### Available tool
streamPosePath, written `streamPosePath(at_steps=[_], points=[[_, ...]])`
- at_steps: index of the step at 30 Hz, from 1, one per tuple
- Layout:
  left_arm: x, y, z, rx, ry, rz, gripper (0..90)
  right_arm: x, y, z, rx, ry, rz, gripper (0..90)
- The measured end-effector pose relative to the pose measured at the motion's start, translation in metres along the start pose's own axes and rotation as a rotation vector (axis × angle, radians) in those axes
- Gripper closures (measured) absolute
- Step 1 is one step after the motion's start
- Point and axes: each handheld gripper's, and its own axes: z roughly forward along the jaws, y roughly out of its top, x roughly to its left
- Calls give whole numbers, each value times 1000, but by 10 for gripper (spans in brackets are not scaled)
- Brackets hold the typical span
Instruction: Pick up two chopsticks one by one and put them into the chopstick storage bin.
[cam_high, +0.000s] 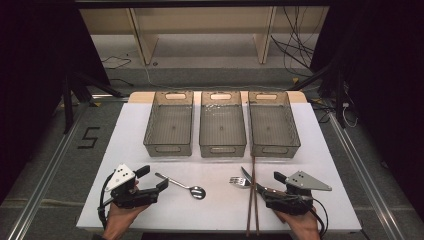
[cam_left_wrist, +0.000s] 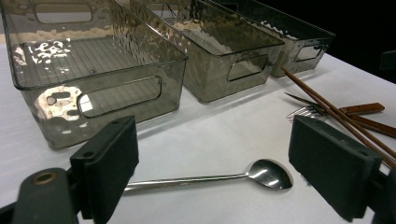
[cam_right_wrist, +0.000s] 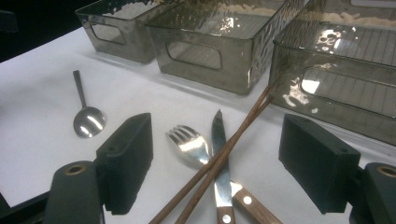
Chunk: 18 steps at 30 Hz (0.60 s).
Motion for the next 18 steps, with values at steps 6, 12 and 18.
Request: streamPosePath(at_steps=[6,12,18], points=[[0,0,0,-2,-1,1,157,0,0,0,-1,-6,3,272],[0,0,0,-2,-2,1,157,0,0,0,-1,-7,2,272],[-1,0,0,0,-2,0,157,0,2,-1,5,-13,5,280]])
